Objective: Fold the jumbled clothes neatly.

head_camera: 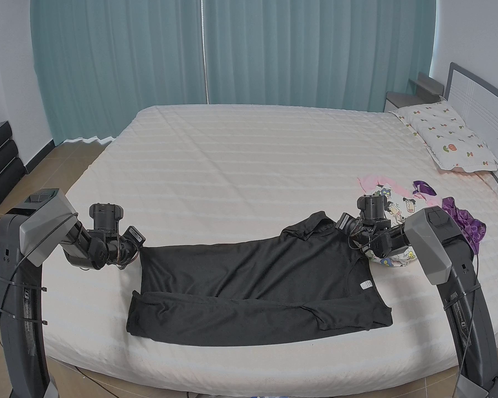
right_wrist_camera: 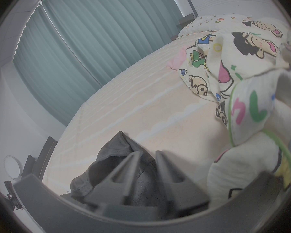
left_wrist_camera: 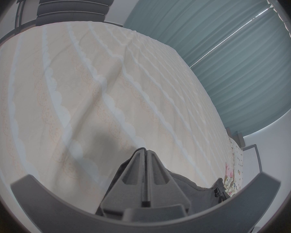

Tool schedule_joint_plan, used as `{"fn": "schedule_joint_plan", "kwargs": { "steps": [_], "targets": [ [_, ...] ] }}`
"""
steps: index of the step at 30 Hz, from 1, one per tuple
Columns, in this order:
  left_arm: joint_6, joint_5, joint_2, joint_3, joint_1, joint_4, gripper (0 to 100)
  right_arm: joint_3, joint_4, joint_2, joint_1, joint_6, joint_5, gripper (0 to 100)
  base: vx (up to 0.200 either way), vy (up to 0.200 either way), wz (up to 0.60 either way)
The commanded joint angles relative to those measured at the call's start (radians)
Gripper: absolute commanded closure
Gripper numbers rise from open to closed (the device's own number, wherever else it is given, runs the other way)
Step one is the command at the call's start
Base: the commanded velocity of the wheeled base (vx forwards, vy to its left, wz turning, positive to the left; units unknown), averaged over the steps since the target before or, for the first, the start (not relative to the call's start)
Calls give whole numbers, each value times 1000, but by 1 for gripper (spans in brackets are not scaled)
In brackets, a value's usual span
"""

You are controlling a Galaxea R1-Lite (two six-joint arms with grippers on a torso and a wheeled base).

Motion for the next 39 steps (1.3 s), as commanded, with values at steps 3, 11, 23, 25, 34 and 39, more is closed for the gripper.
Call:
{"fn": "schedule_joint_plan", "kwargs": {
  "steps": [3, 11, 23, 25, 34, 39],
  "targets": [
    [0, 0, 2, 0, 0, -1, 100, 0, -7, 4, -1, -2, 1, 0, 0, 0, 0],
    [0, 0, 2, -2, 0, -1, 100, 1, 5, 5, 1, 29, 7, 100, 0, 0, 0],
    [0, 0, 2, -2, 0, -1, 100, 31, 2, -13, -5, 72, 6, 100, 0, 0, 0],
    [0, 0, 2, -3, 0, -1, 100, 32, 1, -35, -10, 98, 6, 100, 0, 0, 0],
    [-2, 0, -12, -9, 3, -4, 100, 58, -10, -99, -27, 128, 4, 100, 0, 0, 0],
    [-2, 2, -33, -3, 14, -56, 100, 115, -93, -94, -15, 108, 1, 100, 0, 0, 0]
  ]
}}
